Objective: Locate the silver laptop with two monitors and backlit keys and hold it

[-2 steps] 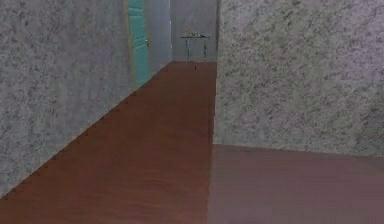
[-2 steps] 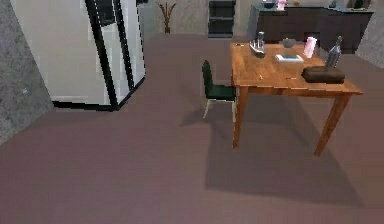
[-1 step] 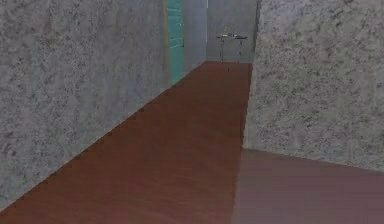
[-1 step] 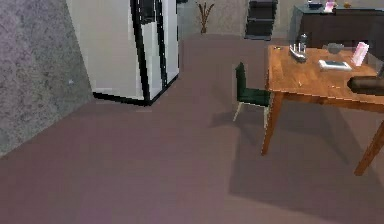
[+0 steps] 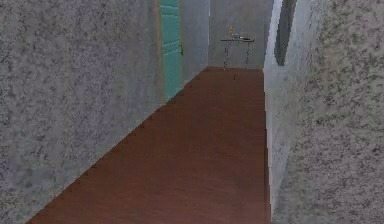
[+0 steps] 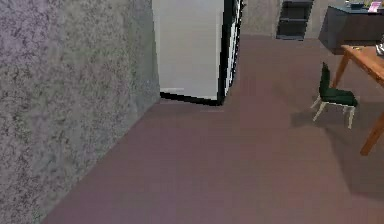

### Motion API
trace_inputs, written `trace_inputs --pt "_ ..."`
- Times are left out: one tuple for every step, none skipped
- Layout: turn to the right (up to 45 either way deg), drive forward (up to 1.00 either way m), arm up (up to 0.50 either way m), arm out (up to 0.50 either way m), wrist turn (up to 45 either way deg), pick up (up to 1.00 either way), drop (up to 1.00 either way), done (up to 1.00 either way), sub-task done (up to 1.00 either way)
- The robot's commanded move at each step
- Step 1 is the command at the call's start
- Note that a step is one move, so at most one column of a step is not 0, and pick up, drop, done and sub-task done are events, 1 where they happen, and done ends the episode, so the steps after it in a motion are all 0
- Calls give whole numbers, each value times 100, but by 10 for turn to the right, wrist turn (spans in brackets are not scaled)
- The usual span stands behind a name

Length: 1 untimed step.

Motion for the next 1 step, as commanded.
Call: trace_inputs --pt "0 100 0 0 0 0 0 0 0"
